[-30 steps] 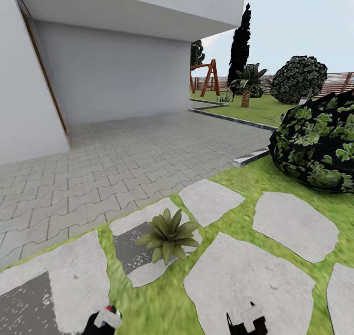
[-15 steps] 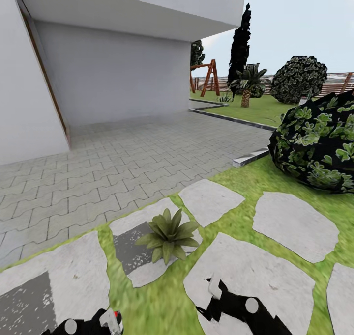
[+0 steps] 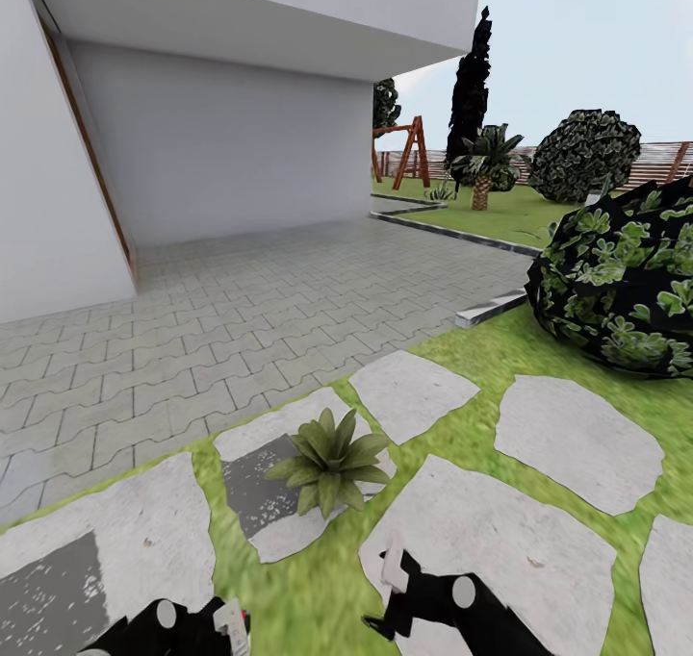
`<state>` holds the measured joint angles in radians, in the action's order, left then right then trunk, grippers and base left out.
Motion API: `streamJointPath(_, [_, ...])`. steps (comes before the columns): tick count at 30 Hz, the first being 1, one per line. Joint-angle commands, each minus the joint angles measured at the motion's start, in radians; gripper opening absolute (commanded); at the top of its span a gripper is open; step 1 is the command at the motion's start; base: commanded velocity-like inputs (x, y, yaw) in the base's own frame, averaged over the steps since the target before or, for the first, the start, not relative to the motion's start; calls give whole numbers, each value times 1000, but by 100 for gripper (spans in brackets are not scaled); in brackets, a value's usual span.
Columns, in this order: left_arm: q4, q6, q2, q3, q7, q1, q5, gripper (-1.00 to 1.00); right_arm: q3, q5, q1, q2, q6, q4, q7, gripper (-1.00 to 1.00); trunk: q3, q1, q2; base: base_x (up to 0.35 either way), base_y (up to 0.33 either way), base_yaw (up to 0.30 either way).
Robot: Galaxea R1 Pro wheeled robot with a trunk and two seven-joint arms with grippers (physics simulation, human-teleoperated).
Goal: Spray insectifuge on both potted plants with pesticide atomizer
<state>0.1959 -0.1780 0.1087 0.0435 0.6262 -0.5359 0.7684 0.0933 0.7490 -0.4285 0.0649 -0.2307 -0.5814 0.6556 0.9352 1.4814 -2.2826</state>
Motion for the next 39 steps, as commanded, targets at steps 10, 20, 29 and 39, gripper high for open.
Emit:
streamJointPath(10, [34, 37, -118, 35, 10, 0, 162, -100, 34, 21, -3, 63, -5, -21, 115, 100, 1, 0, 0, 0, 0, 0])
streamJointPath(20, [47, 37, -148, 56, 15, -1, 169, -100, 34, 21, -4, 80, -5, -21, 117, 100, 1, 0, 0, 0, 0, 0])
streamJointPath(29, [57, 36, -149, 57, 25, 0, 167, -100, 34, 21, -4, 86, -6, -21, 117, 100, 1, 0, 0, 0, 0, 0])
streamJointPath(39, [62, 34, -149, 56, 83, 0, 166, -100, 34, 21, -4, 85, -6, -21, 118, -100, 1, 0, 0, 0, 0, 0])
